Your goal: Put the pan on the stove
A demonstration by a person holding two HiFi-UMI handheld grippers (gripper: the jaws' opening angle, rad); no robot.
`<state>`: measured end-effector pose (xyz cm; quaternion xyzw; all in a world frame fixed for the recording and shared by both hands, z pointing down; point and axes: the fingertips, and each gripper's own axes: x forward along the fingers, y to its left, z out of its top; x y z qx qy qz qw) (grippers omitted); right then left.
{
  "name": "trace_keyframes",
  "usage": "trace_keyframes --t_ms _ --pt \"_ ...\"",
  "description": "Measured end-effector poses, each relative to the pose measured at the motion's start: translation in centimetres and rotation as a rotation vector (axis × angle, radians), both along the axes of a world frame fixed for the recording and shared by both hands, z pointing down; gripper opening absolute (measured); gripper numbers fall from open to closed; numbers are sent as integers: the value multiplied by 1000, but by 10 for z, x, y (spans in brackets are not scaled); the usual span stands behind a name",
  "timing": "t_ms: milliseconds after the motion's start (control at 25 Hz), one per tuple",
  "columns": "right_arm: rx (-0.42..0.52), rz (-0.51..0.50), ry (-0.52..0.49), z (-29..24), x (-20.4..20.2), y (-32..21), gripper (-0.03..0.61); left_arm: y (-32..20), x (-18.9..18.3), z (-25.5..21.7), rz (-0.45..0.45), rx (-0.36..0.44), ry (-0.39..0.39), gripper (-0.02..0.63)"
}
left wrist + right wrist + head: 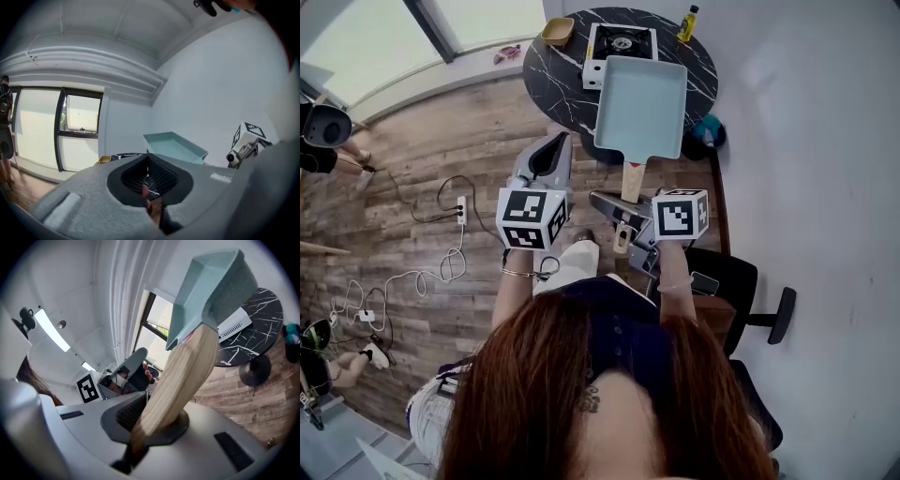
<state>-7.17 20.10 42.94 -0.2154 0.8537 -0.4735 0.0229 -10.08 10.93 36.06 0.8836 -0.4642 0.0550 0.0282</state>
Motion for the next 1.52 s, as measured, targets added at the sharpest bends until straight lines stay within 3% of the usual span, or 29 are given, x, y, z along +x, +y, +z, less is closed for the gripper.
trace_keyframes --t_ms 1520 --pt "-47 45 -21 -2 -32 -155 31 -150 -23 7 70 -42 13 12"
